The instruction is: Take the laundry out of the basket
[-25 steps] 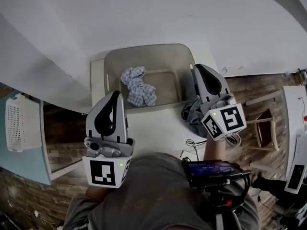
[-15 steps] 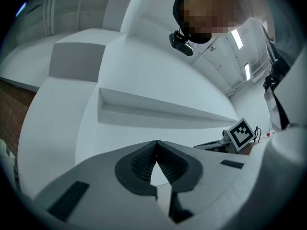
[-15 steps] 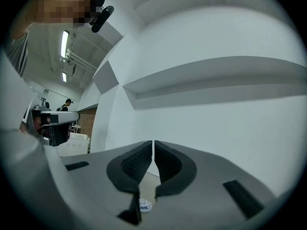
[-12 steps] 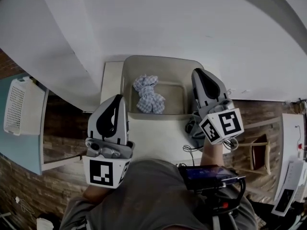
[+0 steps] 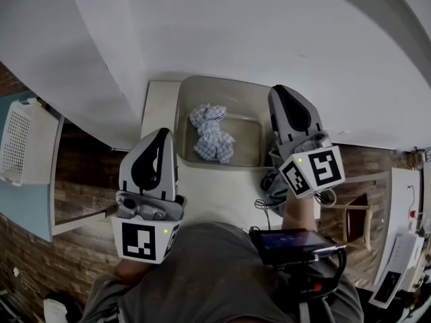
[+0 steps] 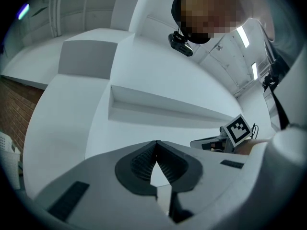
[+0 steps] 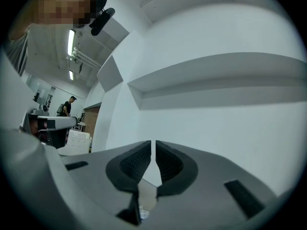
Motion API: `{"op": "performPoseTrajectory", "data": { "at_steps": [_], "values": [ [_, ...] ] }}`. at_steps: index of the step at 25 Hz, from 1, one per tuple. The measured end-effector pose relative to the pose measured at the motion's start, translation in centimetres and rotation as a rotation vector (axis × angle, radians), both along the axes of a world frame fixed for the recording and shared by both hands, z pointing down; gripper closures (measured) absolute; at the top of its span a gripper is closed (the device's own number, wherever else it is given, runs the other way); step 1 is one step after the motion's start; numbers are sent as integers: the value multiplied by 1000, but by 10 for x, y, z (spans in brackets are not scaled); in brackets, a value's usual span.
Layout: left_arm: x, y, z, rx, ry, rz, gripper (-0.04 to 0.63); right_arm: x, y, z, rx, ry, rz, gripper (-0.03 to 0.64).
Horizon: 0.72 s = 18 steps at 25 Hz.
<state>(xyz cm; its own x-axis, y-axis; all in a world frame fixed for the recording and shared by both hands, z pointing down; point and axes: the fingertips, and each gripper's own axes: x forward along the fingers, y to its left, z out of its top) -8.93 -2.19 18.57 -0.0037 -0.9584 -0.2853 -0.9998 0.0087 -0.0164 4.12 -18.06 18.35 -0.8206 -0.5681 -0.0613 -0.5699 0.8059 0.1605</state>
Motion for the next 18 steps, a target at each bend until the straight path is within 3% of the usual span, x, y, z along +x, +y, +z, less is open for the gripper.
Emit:
{"op": "performPoseTrajectory", "data": {
  "at_steps": [8, 18],
  "values": [
    [-33, -26, 18, -41, 50, -26, 588, -45, -25, 34, -57, 78, -60, 550],
    [-72, -63, 59, -123, 99, -76, 588, -88, -56, 114, -194, 212, -135, 517]
  ]
}}
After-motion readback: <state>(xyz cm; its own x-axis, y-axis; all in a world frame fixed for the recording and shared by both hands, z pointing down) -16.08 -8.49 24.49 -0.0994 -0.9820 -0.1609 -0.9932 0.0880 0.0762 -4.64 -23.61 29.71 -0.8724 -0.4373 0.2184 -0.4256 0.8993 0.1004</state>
